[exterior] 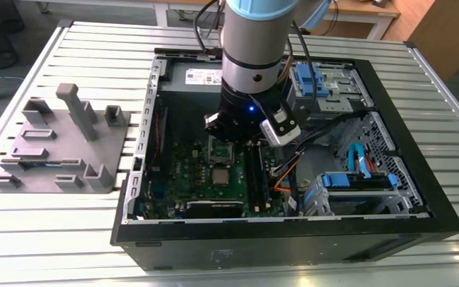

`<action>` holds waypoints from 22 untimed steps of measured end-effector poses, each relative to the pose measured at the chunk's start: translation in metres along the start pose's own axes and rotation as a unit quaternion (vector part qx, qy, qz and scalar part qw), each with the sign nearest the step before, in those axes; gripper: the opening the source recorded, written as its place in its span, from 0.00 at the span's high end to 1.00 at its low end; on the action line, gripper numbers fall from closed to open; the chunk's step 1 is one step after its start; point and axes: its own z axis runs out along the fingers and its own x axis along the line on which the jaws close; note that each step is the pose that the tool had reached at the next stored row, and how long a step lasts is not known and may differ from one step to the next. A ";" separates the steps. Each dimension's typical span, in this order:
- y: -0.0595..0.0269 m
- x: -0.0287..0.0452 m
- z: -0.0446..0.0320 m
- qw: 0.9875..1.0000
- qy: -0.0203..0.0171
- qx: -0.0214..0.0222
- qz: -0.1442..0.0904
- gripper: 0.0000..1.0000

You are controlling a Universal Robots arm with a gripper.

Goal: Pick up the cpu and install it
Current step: 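Close the cpu cover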

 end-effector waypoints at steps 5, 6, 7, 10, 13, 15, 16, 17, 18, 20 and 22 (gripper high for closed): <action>0.0051 -0.0051 0.0048 1.000 0.000 0.000 -0.002 0.89; 0.0065 -0.0058 0.0058 1.000 0.000 0.000 -0.003 0.89; 0.0078 -0.0066 0.0067 1.000 0.000 0.000 -0.003 0.89; 0.0119 -0.0088 0.0096 1.000 0.000 0.000 -0.005 0.89; 0.0131 -0.0096 0.0105 1.000 0.000 0.000 -0.005 0.89; 0.0131 -0.0097 0.0105 1.000 0.000 0.000 -0.005 0.89; 0.0131 -0.0097 0.0106 1.000 0.000 0.000 -0.005 0.89; 0.0131 -0.0097 0.0106 1.000 0.000 0.000 -0.005 0.89; 0.0131 -0.0097 0.0106 1.000 0.000 0.000 -0.005 0.89; 0.0131 -0.0097 0.0108 1.000 0.000 0.000 -0.012 0.89; 0.0131 -0.0097 0.0112 1.000 0.000 -0.001 -0.028 0.89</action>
